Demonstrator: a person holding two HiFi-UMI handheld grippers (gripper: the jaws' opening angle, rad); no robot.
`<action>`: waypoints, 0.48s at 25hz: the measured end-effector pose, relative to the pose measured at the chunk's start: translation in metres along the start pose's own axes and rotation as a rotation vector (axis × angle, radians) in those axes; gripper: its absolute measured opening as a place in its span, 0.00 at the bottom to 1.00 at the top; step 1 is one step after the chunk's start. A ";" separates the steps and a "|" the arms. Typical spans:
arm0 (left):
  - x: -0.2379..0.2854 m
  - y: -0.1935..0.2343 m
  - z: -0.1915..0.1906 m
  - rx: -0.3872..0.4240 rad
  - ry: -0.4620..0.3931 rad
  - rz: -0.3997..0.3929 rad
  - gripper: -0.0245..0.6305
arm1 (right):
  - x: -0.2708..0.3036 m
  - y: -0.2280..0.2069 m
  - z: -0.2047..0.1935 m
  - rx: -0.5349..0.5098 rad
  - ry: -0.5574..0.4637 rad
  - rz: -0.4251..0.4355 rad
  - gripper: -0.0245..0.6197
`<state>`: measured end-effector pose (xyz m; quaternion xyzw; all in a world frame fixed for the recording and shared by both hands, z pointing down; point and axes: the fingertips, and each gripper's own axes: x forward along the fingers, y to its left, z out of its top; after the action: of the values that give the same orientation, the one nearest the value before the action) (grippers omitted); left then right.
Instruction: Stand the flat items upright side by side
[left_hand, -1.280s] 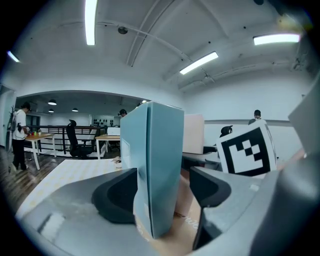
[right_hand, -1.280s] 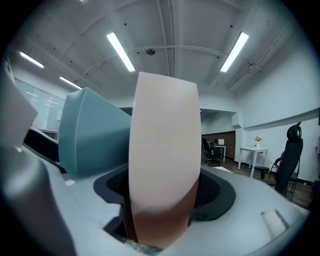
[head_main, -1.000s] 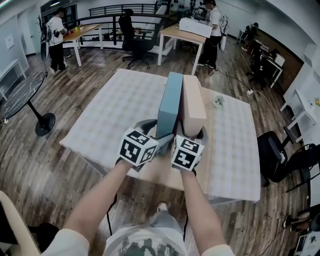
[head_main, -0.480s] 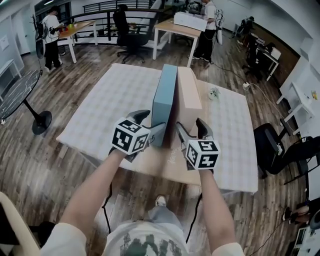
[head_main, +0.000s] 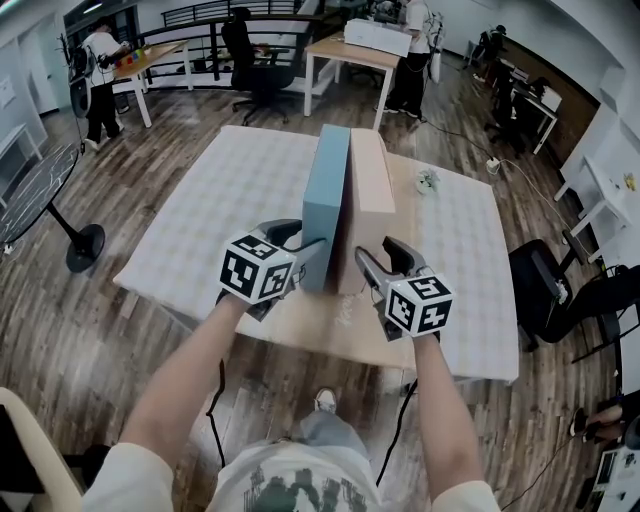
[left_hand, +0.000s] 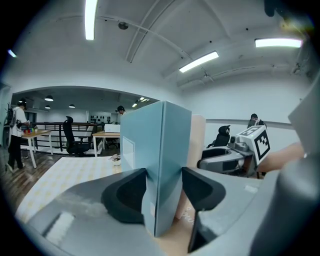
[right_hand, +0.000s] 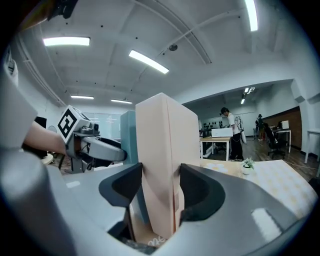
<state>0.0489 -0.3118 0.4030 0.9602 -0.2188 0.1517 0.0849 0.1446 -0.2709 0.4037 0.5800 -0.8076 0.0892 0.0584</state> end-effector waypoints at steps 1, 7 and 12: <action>0.001 -0.001 0.000 0.000 0.001 -0.003 0.40 | 0.002 0.002 0.000 0.002 -0.006 -0.005 0.41; 0.007 -0.008 0.002 -0.010 -0.006 -0.001 0.40 | 0.011 0.010 0.000 0.019 -0.019 -0.027 0.40; 0.000 -0.006 0.004 -0.012 -0.006 0.030 0.40 | 0.004 0.009 0.001 0.027 0.001 -0.090 0.40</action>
<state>0.0525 -0.3070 0.3982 0.9567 -0.2343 0.1489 0.0876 0.1345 -0.2723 0.4029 0.6166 -0.7793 0.0978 0.0548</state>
